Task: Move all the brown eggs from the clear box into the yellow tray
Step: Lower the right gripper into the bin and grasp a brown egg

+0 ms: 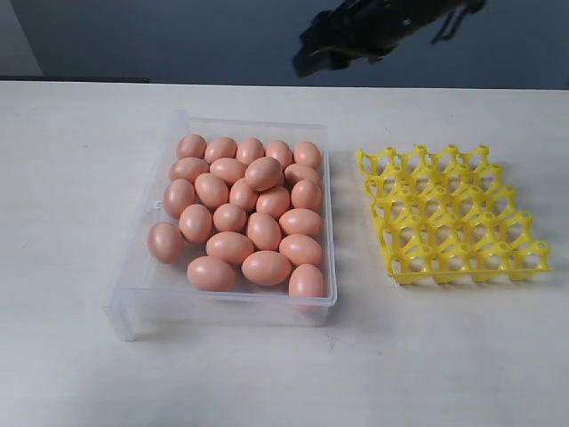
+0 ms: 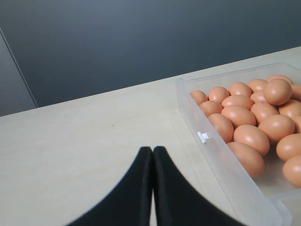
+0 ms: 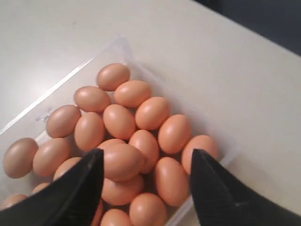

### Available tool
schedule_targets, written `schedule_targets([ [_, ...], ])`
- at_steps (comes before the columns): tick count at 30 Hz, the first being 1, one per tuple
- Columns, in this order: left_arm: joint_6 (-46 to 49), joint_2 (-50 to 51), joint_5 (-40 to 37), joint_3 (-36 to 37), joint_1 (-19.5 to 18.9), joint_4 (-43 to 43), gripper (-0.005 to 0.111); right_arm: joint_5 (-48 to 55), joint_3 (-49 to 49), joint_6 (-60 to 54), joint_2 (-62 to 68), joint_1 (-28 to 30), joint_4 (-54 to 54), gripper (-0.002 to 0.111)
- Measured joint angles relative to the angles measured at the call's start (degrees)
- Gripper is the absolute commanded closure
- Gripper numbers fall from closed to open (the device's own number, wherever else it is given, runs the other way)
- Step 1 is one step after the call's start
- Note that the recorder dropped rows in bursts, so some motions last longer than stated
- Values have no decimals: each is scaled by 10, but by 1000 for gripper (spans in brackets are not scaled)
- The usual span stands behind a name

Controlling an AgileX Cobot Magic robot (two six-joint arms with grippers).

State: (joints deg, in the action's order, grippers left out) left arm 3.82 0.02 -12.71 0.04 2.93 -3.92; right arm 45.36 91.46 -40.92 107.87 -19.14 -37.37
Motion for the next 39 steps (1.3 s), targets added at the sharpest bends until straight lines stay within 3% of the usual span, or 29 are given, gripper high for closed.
schedule_targets([
  [8,0,0,0,0,0,0,106,-26,77,4,117,-63,-1,49],
  [39,0,0,0,0,0,0,106,22,85,208,208,-67,26,49],
])
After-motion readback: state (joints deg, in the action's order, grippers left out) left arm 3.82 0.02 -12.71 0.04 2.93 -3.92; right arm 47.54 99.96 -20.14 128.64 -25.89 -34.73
